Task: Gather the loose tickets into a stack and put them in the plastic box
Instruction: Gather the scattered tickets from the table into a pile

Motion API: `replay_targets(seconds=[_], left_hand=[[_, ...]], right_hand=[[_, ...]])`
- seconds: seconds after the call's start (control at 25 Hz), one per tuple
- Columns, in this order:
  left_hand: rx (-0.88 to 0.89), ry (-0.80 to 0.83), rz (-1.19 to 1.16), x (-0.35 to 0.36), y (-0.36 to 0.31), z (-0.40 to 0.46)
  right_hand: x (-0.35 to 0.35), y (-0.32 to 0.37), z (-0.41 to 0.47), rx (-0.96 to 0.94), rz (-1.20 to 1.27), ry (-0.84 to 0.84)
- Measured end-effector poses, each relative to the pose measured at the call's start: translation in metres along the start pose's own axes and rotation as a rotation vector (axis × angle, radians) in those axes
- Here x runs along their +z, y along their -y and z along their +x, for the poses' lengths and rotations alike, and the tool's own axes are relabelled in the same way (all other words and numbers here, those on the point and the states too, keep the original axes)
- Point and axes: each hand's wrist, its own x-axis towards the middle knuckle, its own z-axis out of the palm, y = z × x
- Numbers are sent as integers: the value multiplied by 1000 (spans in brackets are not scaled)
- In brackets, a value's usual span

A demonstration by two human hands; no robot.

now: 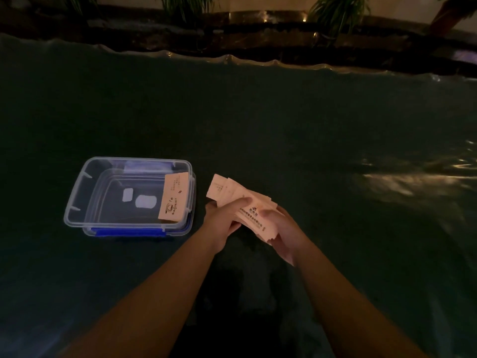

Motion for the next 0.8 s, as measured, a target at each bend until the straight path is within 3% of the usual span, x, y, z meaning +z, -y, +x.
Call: replay_targets(seconds=[0.32,0.48,0.6,0.8], left_hand=[[208,176,164,-14,18,-31],[324,304,580,-26,9,-52],[432,336,767,-30,10,-60],[505,275,658,-40,30,-56]], right_hand=[[-19,-24,-39,-48,-168,204],[-18,-15,-53,-80,-518,326],[-3,-20,-57,-168,-605,269],[15,-33,-50,-304,-489,168]])
